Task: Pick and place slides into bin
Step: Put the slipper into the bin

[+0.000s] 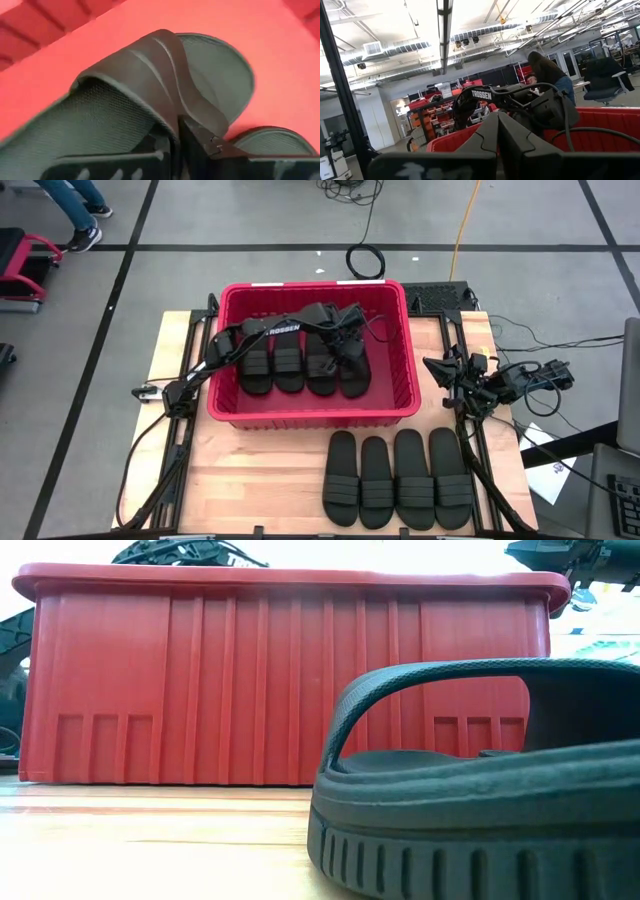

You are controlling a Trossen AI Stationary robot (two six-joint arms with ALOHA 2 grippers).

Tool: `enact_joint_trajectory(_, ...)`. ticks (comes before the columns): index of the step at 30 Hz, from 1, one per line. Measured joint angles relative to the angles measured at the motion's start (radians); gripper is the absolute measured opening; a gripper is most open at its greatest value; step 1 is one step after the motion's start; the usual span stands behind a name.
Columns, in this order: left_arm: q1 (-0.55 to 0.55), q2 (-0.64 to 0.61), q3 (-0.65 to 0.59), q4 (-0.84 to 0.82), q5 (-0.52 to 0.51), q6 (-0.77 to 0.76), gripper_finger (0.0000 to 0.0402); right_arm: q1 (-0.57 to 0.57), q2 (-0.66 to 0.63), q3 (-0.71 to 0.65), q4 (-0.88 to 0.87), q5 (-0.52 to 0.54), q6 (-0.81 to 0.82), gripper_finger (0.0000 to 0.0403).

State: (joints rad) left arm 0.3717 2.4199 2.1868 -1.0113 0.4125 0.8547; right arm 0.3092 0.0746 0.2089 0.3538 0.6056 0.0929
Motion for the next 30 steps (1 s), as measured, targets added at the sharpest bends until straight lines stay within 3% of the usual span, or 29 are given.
enact_joint_trajectory(9,0.001,0.001,-0.001,-0.004,-0.028,-0.108,0.0109,0.000,0.000,0.000,0.000,-0.004,0.000,0.0000)
enact_joint_trajectory(17,-0.008,-0.041,0.013,-0.036,-0.136,-0.150,0.0164,0.000,0.000,0.000,0.001,-0.004,0.000,0.0000)
enact_joint_trajectory(25,-0.014,-0.113,0.029,-0.018,-0.181,-0.147,0.0179,0.000,0.000,0.000,0.000,-0.007,0.000,0.0000)
enact_joint_trajectory(30,-0.033,-0.126,0.027,0.037,-0.136,-0.130,0.0172,0.000,0.000,0.000,0.005,-0.008,0.000,0.0000)
